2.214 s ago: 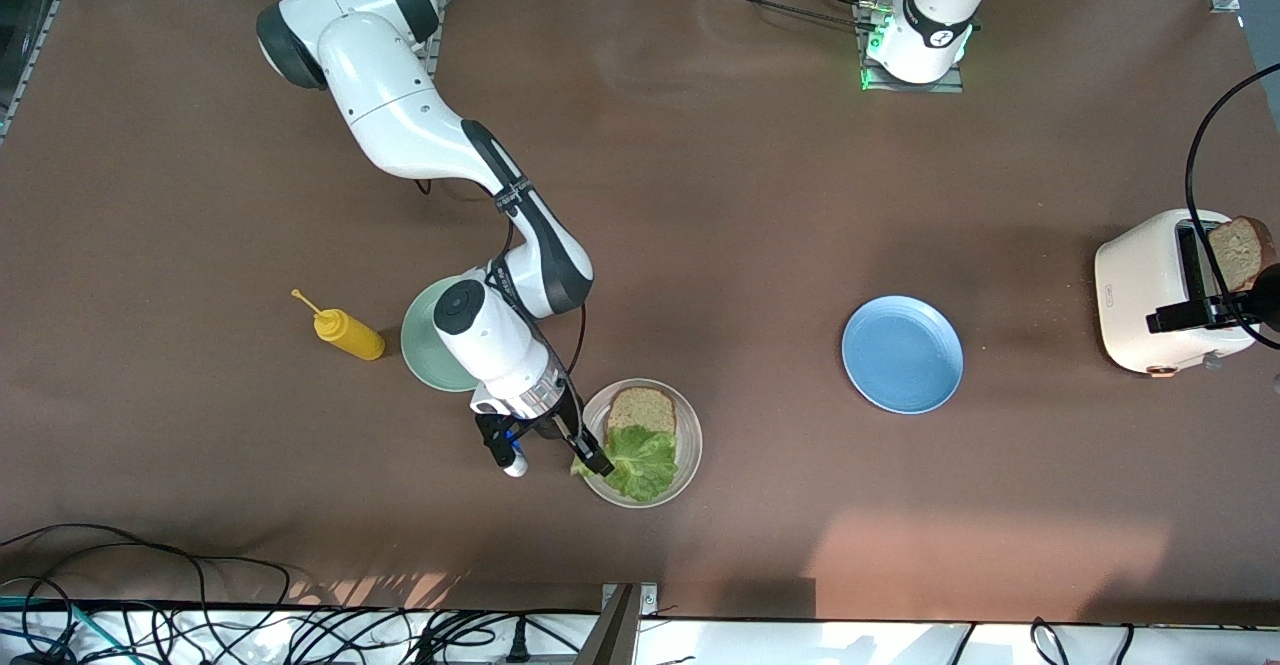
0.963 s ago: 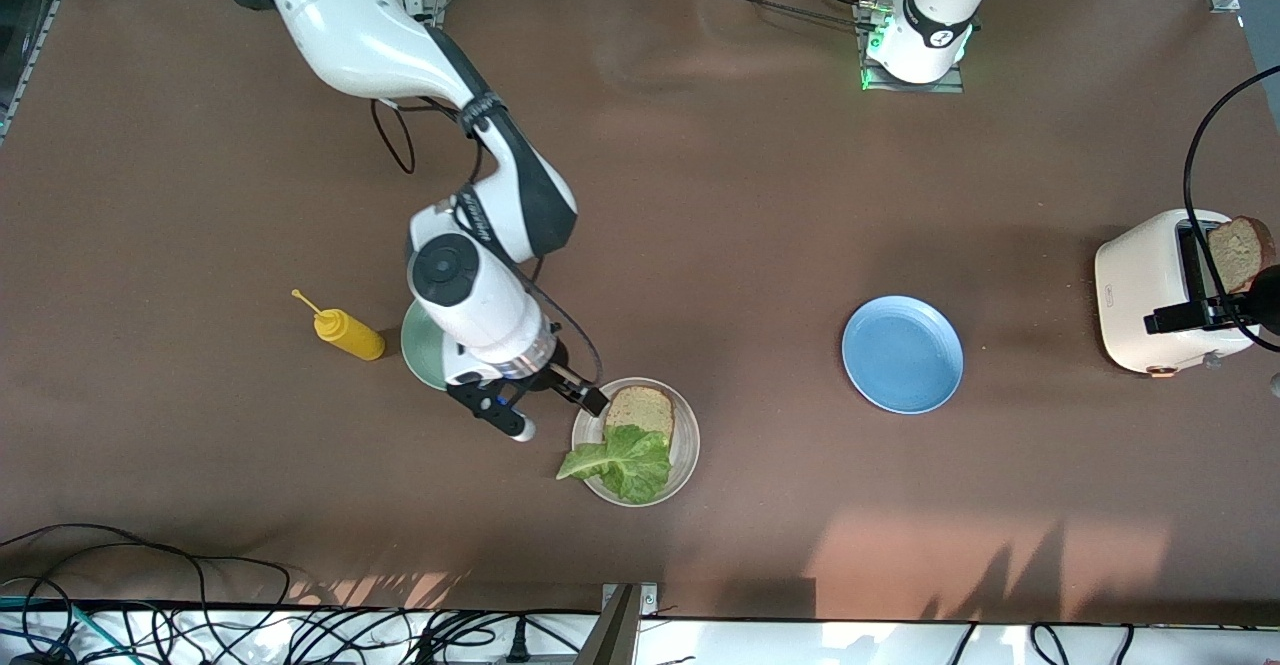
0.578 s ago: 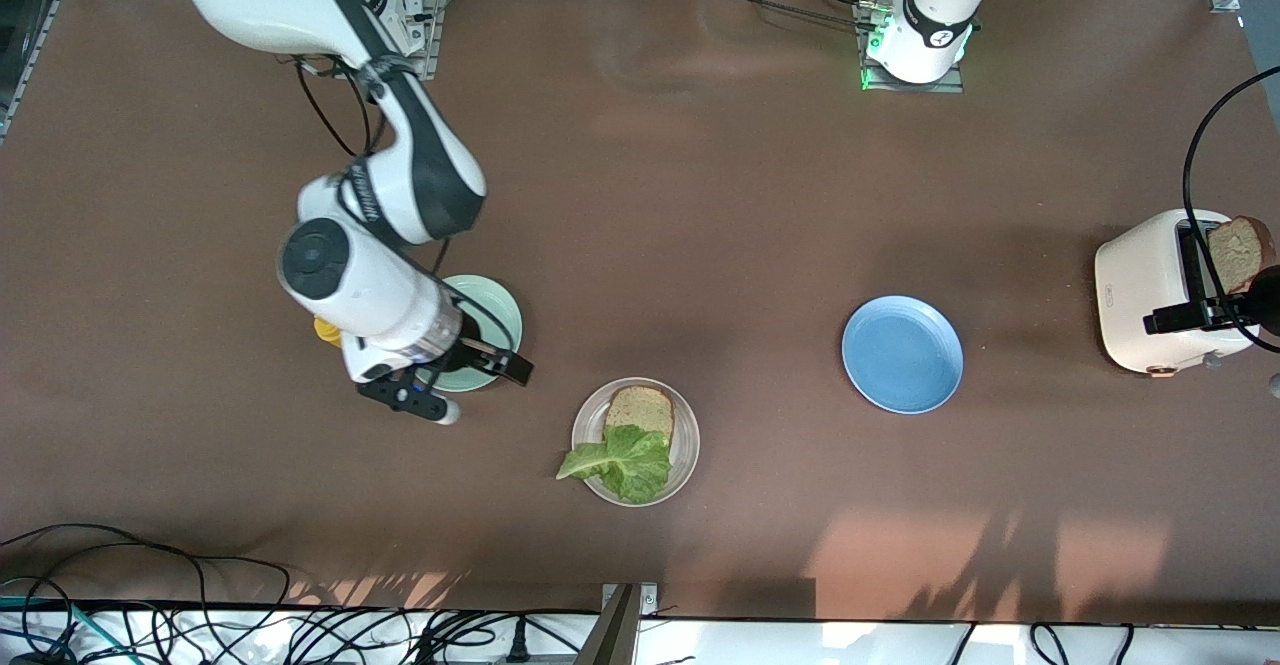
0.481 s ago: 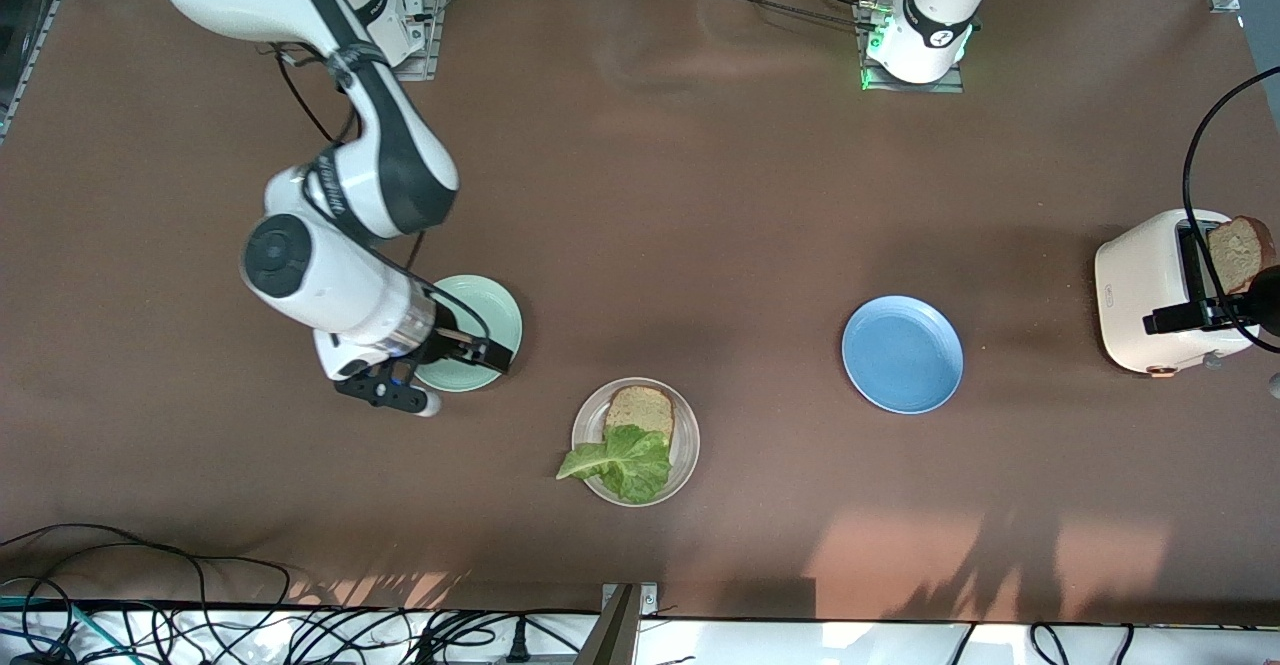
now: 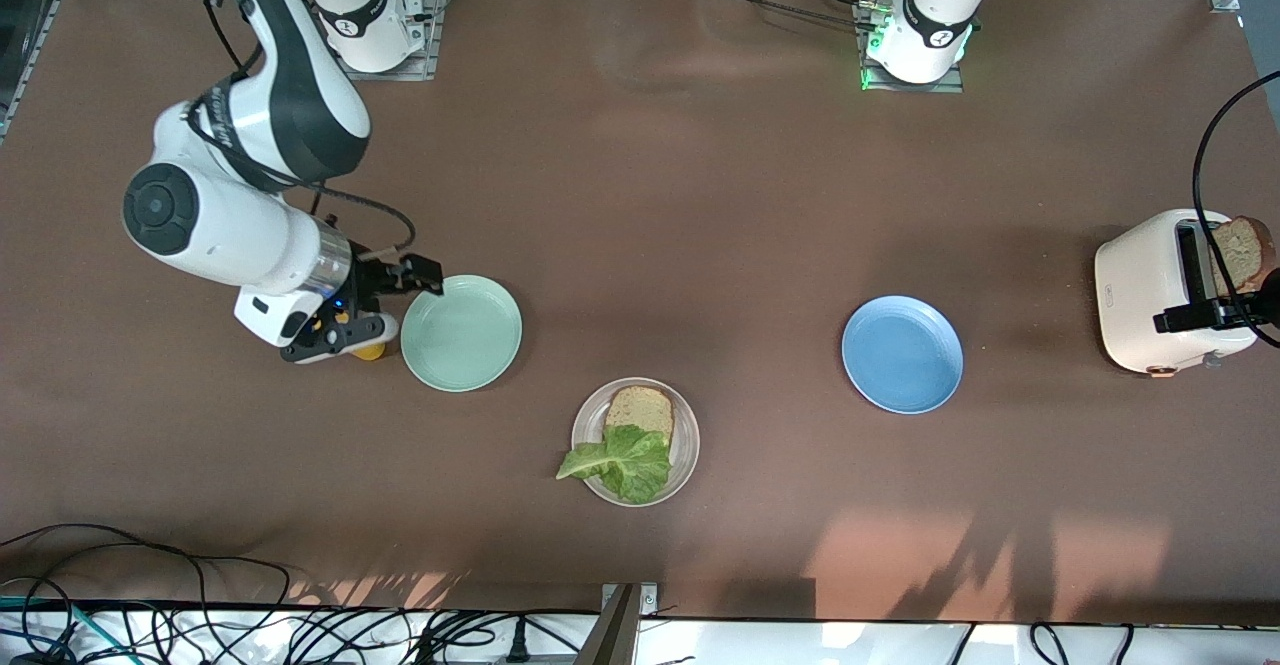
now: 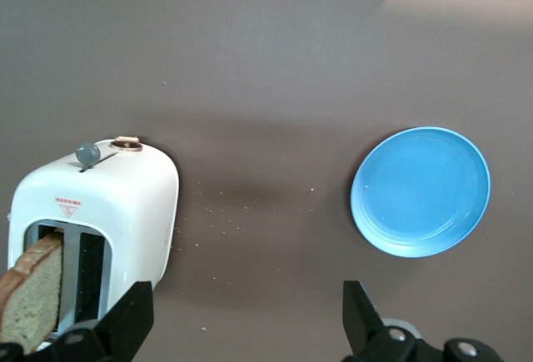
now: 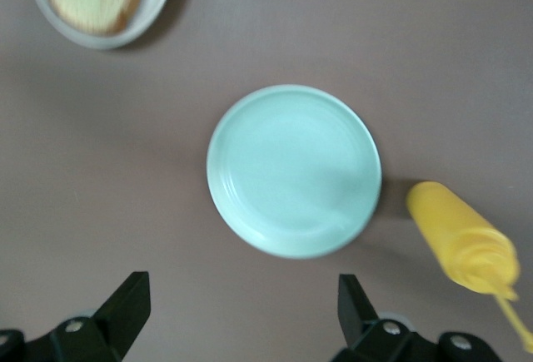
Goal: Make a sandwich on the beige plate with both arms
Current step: 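Reach the right gripper to the mustard while the left gripper reaches the toaster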
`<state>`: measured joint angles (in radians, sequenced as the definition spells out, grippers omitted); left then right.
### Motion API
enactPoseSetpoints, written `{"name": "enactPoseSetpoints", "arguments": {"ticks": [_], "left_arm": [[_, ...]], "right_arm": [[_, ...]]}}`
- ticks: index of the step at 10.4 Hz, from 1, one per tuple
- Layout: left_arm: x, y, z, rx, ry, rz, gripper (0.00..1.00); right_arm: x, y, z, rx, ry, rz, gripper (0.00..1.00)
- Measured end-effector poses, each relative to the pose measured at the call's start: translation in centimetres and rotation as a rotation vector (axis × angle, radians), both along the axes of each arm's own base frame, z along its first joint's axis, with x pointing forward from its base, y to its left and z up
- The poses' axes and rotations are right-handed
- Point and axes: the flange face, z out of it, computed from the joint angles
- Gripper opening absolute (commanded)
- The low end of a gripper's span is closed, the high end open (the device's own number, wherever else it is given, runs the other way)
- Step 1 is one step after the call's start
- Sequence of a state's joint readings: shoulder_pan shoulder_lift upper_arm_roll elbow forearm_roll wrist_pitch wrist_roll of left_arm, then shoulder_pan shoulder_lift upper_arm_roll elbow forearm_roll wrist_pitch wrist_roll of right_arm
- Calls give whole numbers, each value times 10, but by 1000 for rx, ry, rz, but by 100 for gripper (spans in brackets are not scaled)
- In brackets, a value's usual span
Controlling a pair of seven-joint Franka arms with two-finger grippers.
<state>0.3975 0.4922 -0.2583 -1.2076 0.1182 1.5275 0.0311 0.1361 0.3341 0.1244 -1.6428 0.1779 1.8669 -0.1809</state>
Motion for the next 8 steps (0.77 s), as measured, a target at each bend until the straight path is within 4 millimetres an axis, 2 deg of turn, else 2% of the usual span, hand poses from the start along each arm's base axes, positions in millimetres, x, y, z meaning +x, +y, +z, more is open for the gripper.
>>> {"name": "enactPoseSetpoints", "arguments": {"ticks": [3, 5, 6, 8], "left_arm": [[-8, 32, 0, -8, 0, -9, 100], [-18, 65, -2, -15, 2, -6, 100], [-25, 85, -5, -24, 6, -22, 100], [-47, 131, -12, -55, 28, -68, 100]], "right_arm": [[10, -94, -5, 64, -31, 294, 100], [12, -145, -19, 130, -68, 496, 100], [14, -164, -33, 209, -101, 596, 100], [17, -214, -80, 404, -212, 786, 100]]}}
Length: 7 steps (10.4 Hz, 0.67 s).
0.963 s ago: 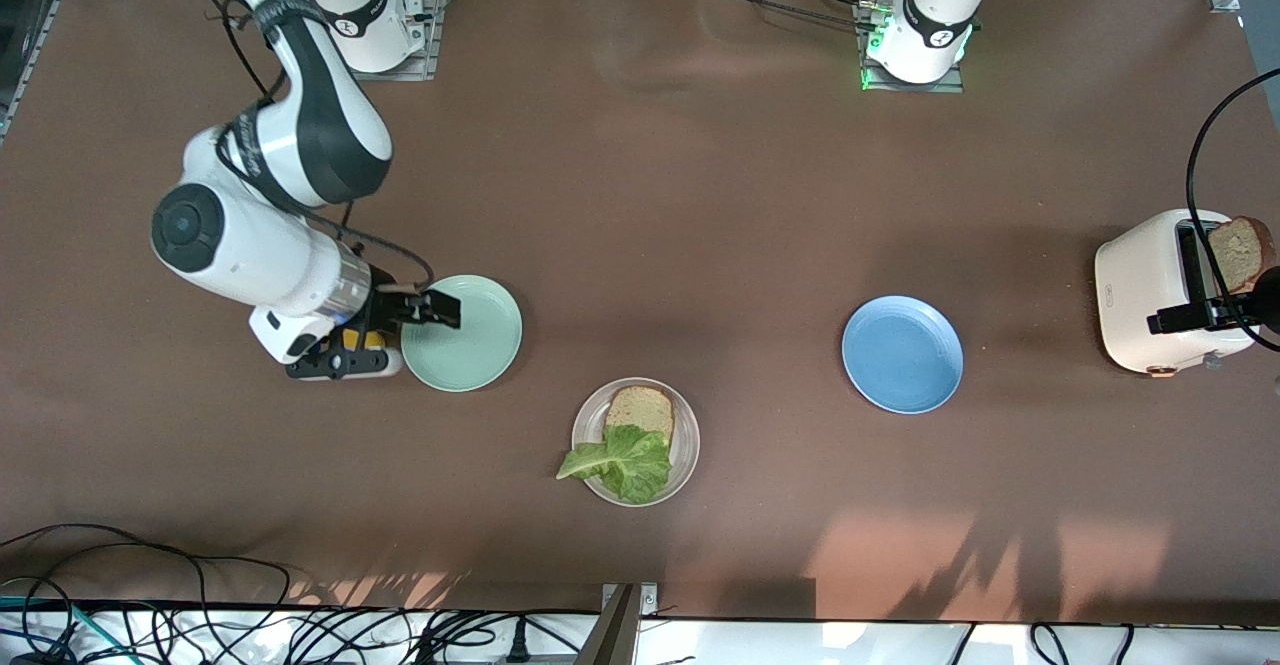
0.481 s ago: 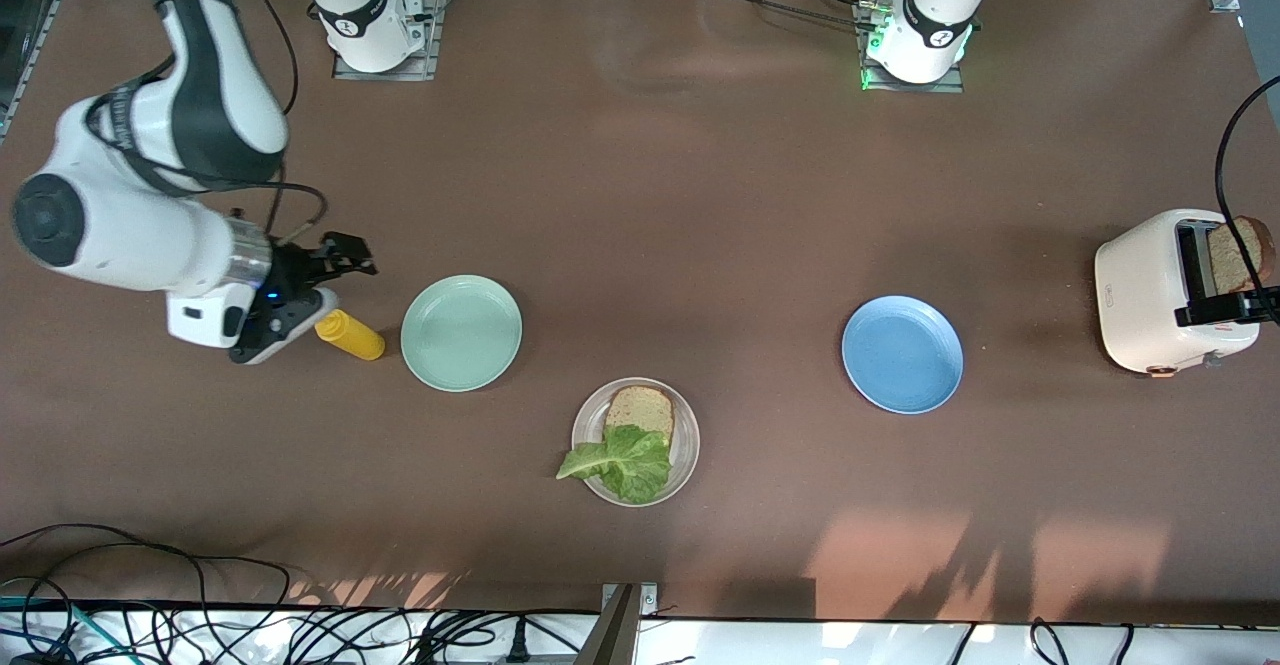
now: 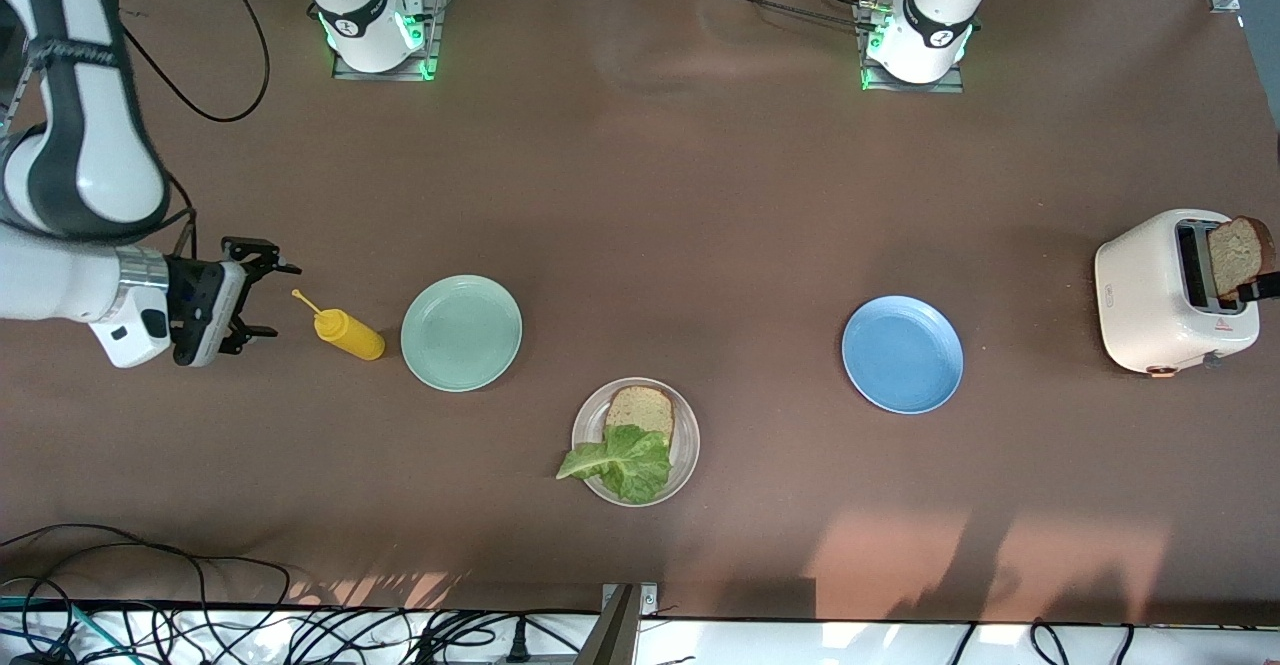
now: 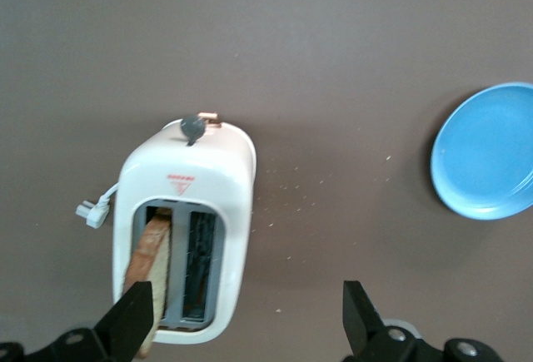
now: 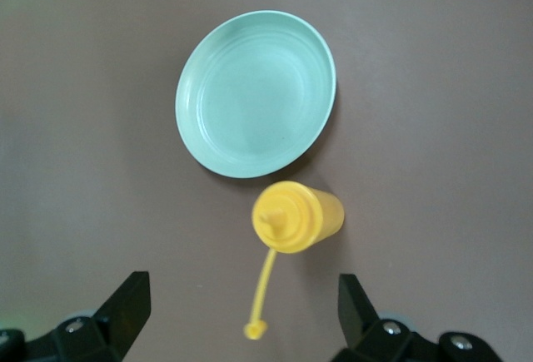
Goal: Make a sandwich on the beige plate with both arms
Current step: 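Reach the right gripper to the mustard while the left gripper reaches the toaster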
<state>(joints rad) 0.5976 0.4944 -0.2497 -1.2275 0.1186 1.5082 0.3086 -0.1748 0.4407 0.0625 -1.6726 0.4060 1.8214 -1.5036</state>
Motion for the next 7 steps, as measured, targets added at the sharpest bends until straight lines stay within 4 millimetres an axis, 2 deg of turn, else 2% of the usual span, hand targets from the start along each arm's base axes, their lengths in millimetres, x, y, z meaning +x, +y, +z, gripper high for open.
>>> {"name": "enactPoseSetpoints", "arguments": {"ticks": [2, 3, 4, 7], "left_arm": [[-21, 34, -10, -27, 34, -5, 100], [-31, 50, -17, -13, 59, -3, 100], [-37, 62, -26, 11, 87, -4, 99], [-39, 73, -54, 3, 132, 2, 98]], "right_arm": [[-4, -45, -44, 141, -73, 109, 100], [-7, -57, -58, 190, -93, 140, 100], [-9, -62, -67, 251, -111, 167, 100], [0, -64, -108, 426, -218, 246, 100]]}}
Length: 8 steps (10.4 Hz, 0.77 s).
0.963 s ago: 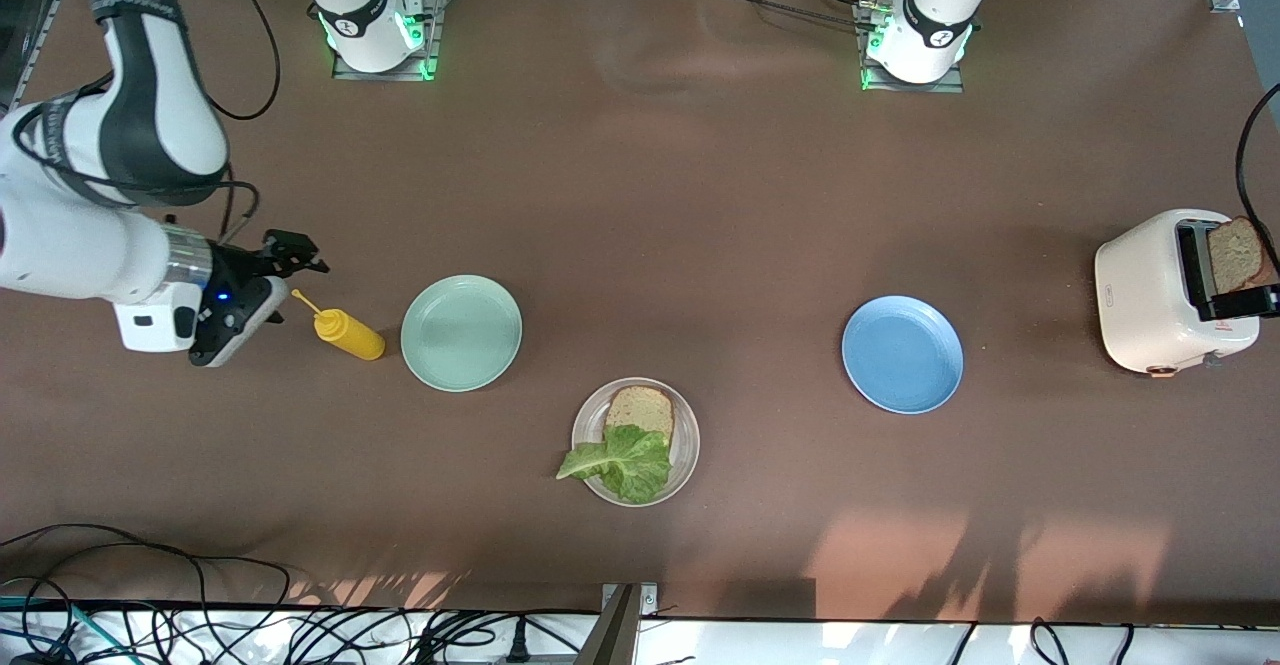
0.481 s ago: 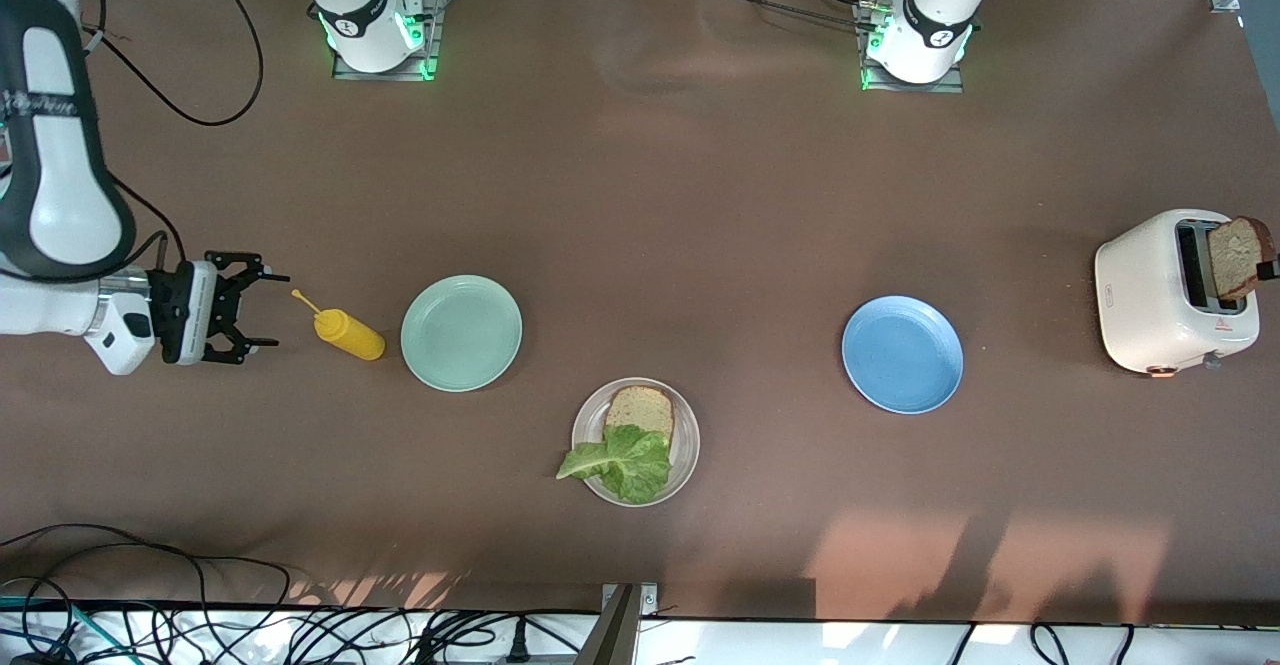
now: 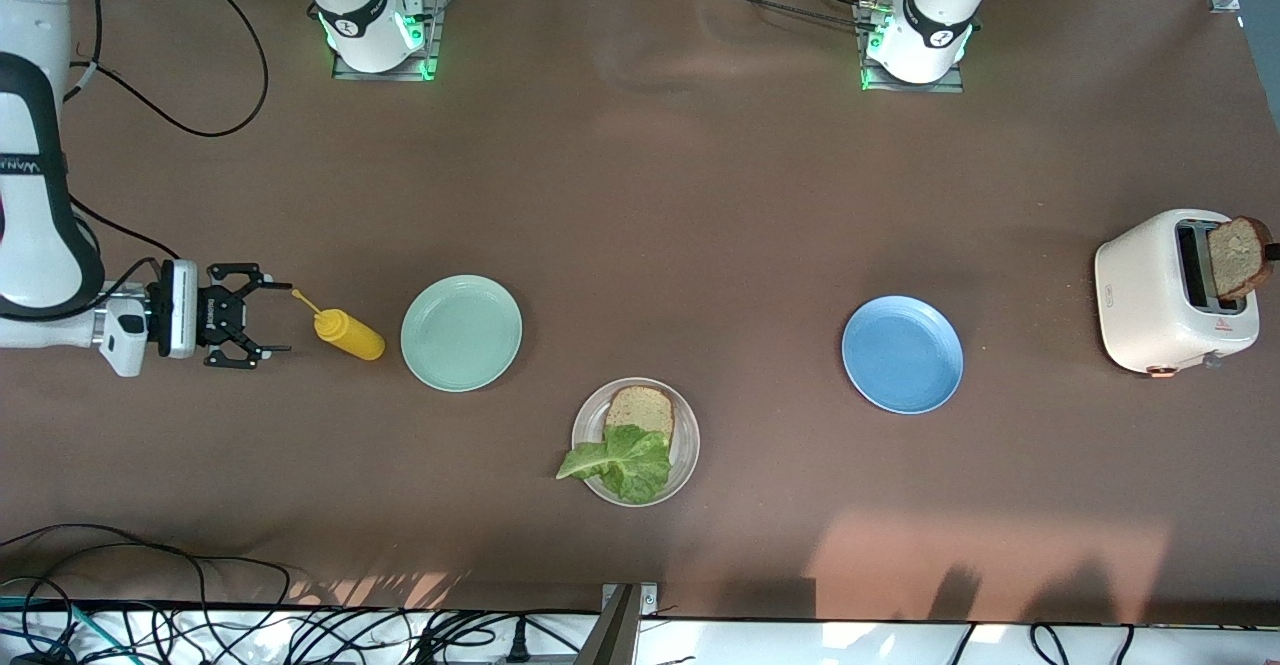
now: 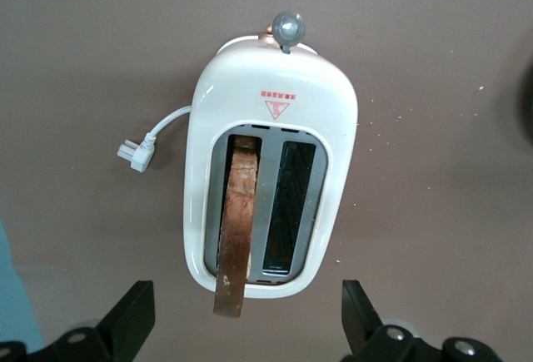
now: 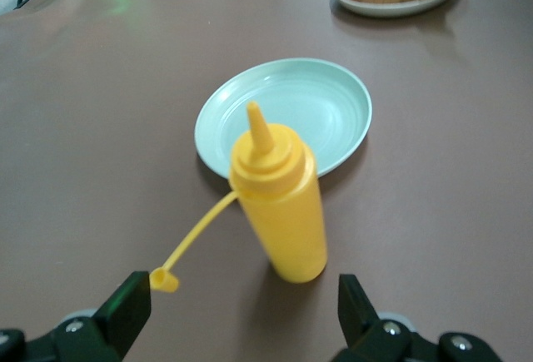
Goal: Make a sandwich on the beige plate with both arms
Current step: 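Reach the right gripper to the mustard while the left gripper reaches the toaster, then grasp the mustard with the right gripper while the left gripper grasps toast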
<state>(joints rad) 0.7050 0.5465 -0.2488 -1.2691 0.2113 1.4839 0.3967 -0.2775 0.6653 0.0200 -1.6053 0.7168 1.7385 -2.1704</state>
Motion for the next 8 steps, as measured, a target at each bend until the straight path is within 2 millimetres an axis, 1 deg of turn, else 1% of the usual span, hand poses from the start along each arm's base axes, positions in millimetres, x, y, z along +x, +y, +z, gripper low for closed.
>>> {"name": "enactPoseSetpoints", "arguments": {"ticks": [2, 3, 4, 6, 8], "left_arm": [[-4, 5, -17, -11, 19, 11, 98], [-6, 6, -26, -13, 21, 14, 98], [-7, 6, -36, -13, 21, 17, 95], [-8, 7, -43, -14, 24, 23, 95], [-8, 6, -45, -16, 27, 24, 95]], "right_arm": [[1, 9, -32, 136, -75, 58, 100], [0, 11, -46, 175, -101, 74, 100], [-2, 10, -56, 199, -115, 81, 100], [-8, 0, -67, 229, -135, 100, 100], [-10, -1, -75, 259, -135, 84, 100]]}}
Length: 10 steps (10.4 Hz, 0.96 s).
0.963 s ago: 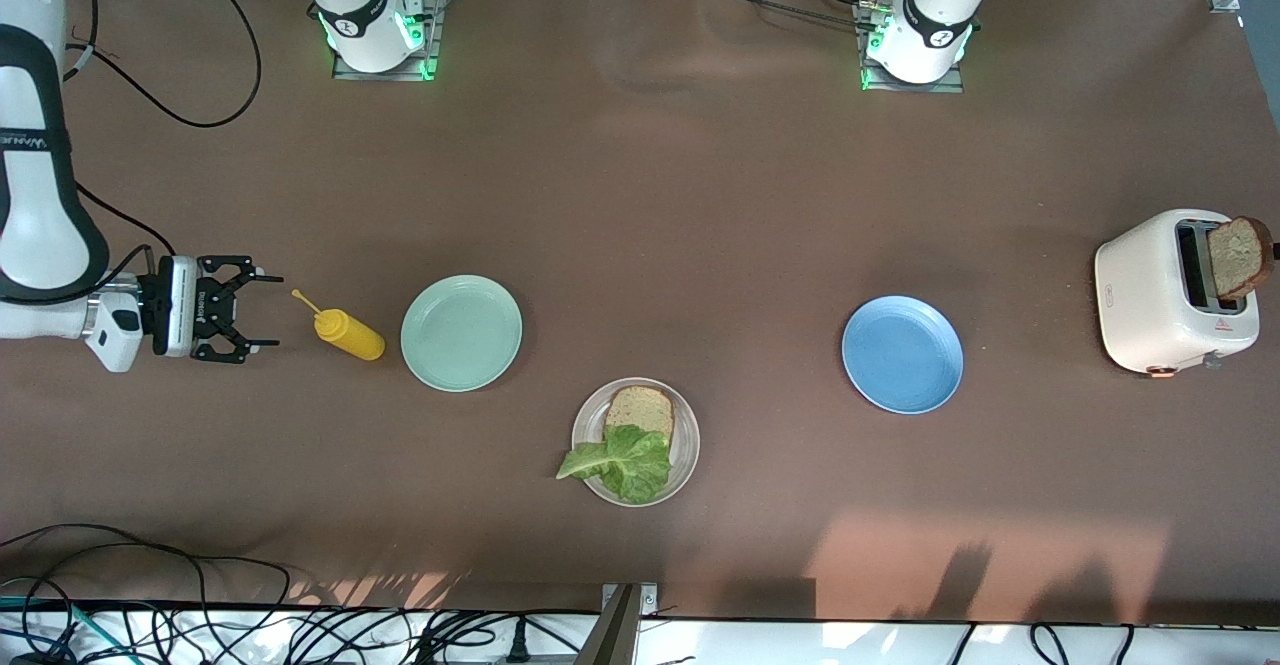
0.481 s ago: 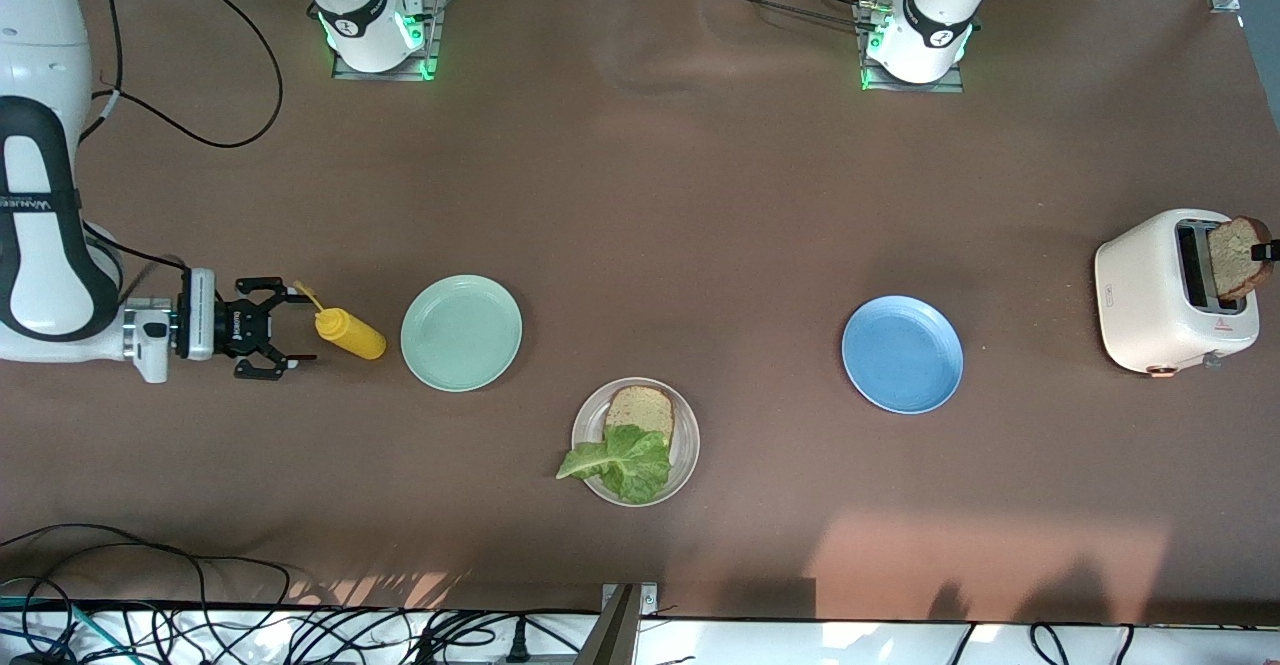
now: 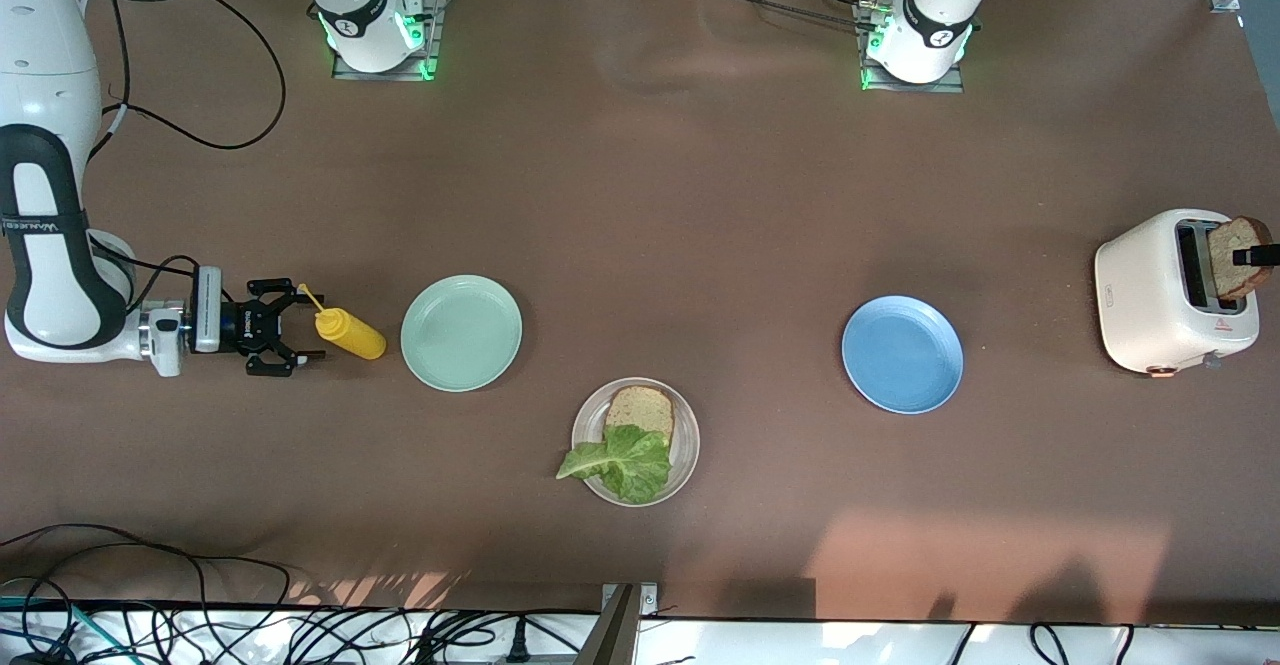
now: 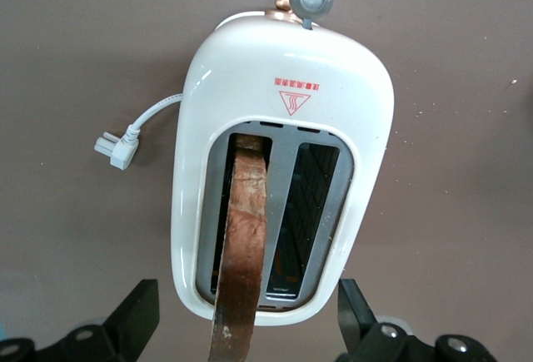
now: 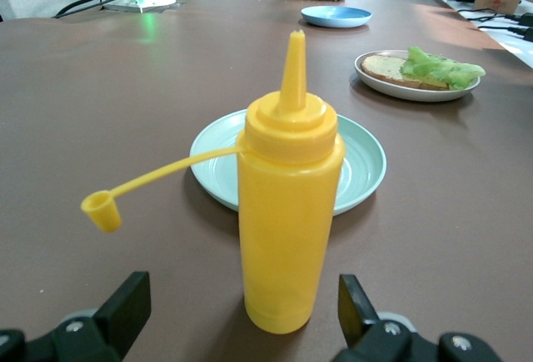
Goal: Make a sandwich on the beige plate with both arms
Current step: 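Grasp the mustard with the right gripper while the left gripper grasps toast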
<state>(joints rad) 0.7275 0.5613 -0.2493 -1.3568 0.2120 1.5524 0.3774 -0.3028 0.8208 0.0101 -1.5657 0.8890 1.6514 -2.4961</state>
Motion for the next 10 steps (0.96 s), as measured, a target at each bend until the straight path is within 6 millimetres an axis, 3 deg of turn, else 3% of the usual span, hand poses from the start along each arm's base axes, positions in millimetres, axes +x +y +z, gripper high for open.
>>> {"name": "enactPoseSetpoints", "arguments": {"ticks": [1, 3, 5, 7, 8, 9, 10], "left_arm": [[0, 0, -2, 0, 4, 5, 90], [-1, -1, -7, 1, 10, 15, 65], [-1, -2, -8, 0, 12, 16, 36], [-1, -2, -8, 0, 11, 15, 11], [-1, -2, -8, -1, 11, 15, 4], [-1, -3, -8, -1, 11, 14, 0], [-1, -3, -7, 0, 11, 14, 0]], "right_arm": [[-1, 3, -7, 18, 6, -6, 100], [-4, 11, -26, 59, 16, -17, 100], [-3, 22, -36, 80, 17, -28, 84], [4, 36, -33, 84, -3, -25, 59], [7, 43, -31, 85, -11, -23, 35], [9, 46, -30, 86, -15, -25, 13], [10, 48, -30, 87, -17, -29, 0]]}}
